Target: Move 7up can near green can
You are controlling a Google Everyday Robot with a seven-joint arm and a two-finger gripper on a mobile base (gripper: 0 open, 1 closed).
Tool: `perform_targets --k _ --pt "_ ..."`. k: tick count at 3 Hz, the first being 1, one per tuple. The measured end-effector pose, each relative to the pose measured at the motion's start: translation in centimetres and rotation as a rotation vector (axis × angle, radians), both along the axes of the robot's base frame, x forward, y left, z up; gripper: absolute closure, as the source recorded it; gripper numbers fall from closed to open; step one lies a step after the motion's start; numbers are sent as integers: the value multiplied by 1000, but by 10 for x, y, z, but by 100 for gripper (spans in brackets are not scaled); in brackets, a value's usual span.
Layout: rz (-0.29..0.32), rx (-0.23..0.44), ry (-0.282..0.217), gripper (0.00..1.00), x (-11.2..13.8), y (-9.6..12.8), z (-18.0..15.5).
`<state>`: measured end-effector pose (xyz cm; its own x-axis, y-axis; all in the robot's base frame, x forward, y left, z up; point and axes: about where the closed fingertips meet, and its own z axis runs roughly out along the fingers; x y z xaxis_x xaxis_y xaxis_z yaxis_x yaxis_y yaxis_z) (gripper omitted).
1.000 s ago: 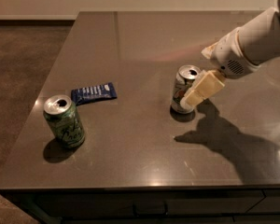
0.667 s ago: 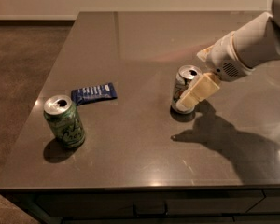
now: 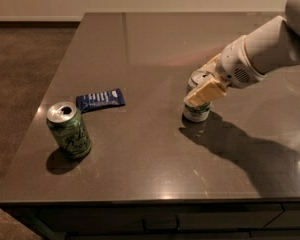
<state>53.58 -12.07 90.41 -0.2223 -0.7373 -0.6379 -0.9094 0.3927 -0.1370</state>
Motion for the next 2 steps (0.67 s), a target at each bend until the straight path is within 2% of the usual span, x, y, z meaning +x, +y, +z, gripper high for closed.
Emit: perform_targets --k 2 --pt "67 28 -16 87 -6 20 14"
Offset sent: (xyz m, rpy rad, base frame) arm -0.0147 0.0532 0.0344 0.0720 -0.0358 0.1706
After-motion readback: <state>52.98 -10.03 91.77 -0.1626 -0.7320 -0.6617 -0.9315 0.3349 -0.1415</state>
